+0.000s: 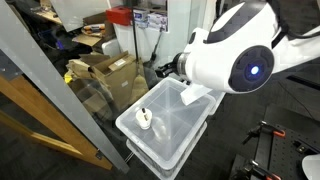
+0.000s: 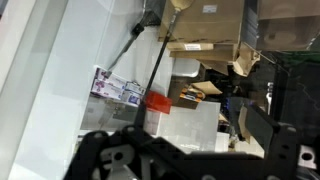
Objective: Pick up the pen out of the white cup and place it on top of the colourless box.
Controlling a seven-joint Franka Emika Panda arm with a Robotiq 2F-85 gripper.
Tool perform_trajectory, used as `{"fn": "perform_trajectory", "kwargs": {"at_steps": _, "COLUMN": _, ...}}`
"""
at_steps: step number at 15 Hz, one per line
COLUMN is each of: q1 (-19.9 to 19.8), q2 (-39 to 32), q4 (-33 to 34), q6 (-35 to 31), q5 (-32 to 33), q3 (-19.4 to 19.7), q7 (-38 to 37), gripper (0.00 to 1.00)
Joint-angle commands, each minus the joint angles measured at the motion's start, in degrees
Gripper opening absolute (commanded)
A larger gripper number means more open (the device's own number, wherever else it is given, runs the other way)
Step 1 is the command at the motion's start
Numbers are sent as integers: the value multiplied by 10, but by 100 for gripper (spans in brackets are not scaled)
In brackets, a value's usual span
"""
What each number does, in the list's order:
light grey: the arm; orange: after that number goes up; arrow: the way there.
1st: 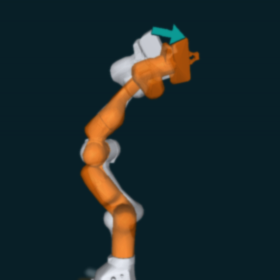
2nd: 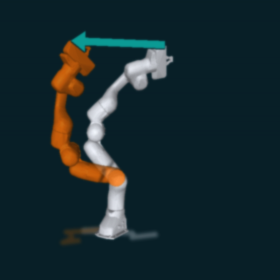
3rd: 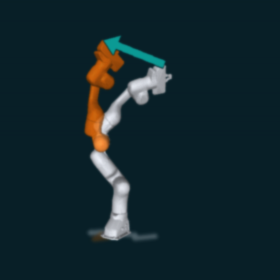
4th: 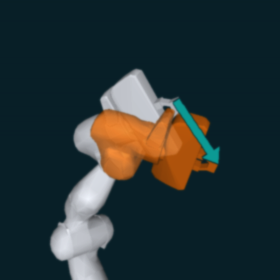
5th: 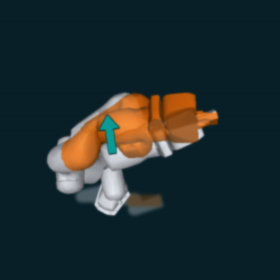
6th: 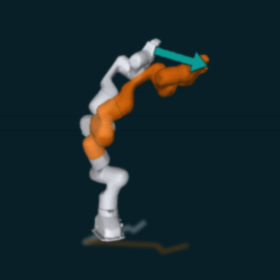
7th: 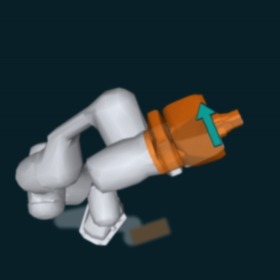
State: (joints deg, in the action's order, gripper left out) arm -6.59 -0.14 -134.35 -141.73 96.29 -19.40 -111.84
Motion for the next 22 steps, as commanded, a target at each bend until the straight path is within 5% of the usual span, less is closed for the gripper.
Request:
{"fn": "perform_trajectory", "kwargs": {"at_steps": 1, "q1": 59, "q2": -74, "q4": 65, "q6": -33, "q5": 70, "q3": 59, "q7": -67, "gripper": 100}}
{"fn": "perform_trajectory", "kwargs": {"at_steps": 5, "q1": 85, "q2": -136, "q4": 118, "q6": -59, "q5": 88, "q3": 75, "q7": -104, "gripper": 100}}
{"fn": "perform_trajectory", "kwargs": {"at_steps": 12, "q1": 103, "q2": -217, "q4": 176, "q6": -76, "q5": -2, "q3": 70, "q7": -56, "gripper": 100}}
{"fn": "perform_trajectory", "kwargs": {"at_steps": 18, "q1": 139, "q2": -251, "q4": 194, "q6": -4, "q5": -101, "q3": 72, "q7": -8, "gripper": 100}}
{"fn": "perform_trajectory", "kwargs": {"at_steps": 22, "q1": 142, "q2": -248, "q4": 185, "q6": -19, "q5": -95, "q3": 77, "q7": -20, "gripper": 100}}
